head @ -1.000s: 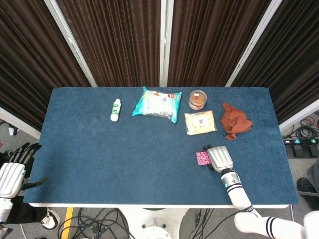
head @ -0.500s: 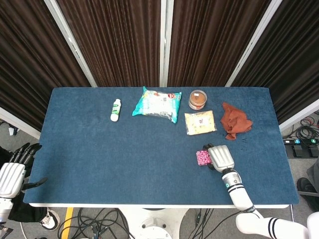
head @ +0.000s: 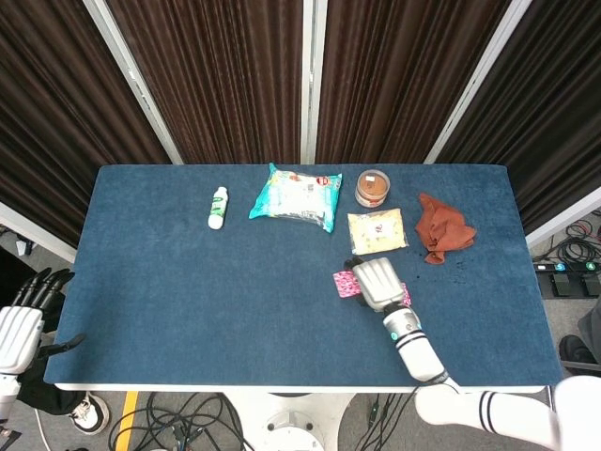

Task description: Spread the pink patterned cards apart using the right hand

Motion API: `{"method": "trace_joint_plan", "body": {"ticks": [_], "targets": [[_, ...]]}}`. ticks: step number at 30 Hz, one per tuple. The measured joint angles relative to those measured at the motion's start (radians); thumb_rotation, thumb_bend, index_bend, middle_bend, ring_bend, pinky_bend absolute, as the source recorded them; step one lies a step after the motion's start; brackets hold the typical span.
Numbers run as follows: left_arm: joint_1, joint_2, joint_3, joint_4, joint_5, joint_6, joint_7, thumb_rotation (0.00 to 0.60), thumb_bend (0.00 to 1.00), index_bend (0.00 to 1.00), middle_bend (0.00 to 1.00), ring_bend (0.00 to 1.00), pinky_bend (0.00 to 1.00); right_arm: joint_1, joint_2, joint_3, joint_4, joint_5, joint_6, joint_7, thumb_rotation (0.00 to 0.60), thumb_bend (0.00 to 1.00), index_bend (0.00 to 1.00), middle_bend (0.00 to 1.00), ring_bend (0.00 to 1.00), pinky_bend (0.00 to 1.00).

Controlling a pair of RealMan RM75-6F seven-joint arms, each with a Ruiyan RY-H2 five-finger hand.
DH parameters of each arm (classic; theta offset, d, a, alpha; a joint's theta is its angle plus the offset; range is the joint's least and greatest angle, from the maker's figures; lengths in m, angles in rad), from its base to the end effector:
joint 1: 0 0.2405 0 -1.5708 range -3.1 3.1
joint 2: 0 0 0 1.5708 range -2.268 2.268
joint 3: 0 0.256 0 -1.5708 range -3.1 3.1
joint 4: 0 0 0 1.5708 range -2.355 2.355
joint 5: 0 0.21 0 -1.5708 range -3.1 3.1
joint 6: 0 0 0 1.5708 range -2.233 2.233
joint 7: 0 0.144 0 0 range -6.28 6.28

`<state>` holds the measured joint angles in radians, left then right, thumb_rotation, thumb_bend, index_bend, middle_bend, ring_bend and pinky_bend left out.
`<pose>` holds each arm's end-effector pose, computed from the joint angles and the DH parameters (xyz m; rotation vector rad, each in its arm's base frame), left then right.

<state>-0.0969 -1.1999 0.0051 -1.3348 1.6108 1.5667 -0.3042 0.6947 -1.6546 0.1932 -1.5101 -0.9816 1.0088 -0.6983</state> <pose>-0.3388 0.1764 0.1563 -1.4393 -0.9256 -1.0651 -0.1462 -0.3217 -0.0445 1.8765 -0.8543 0.7442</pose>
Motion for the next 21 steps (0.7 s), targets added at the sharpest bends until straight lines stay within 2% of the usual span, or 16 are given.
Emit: {"method": "trace_joint_plan", "body": {"ticks": [8, 13, 21], "targets": [[0.003, 0.003, -0.003, 0.006, -0.004, 0.003, -0.013, 0.600, 0.02, 0.11, 0.10, 0.00, 0.13, 0.080, -0.114, 0.018, 0.102, 0.098, -0.032, -0.069, 0.600, 0.21, 0.45, 0.43, 0.78, 0.83], [0.004, 0.004, -0.004, 0.009, -0.006, 0.004, -0.018, 0.600, 0.02, 0.11, 0.10, 0.00, 0.13, 0.098, -0.137, 0.007, 0.136, 0.127, -0.048, -0.079, 0.600, 0.20, 0.44, 0.39, 0.78, 0.83], [0.004, 0.002, -0.005, 0.014, -0.007, 0.003, -0.019, 0.600, 0.02, 0.11, 0.10, 0.00, 0.13, 0.115, -0.120, -0.027, 0.132, 0.159, -0.085, -0.089, 0.600, 0.13, 0.19, 0.22, 0.77, 0.83]]}}
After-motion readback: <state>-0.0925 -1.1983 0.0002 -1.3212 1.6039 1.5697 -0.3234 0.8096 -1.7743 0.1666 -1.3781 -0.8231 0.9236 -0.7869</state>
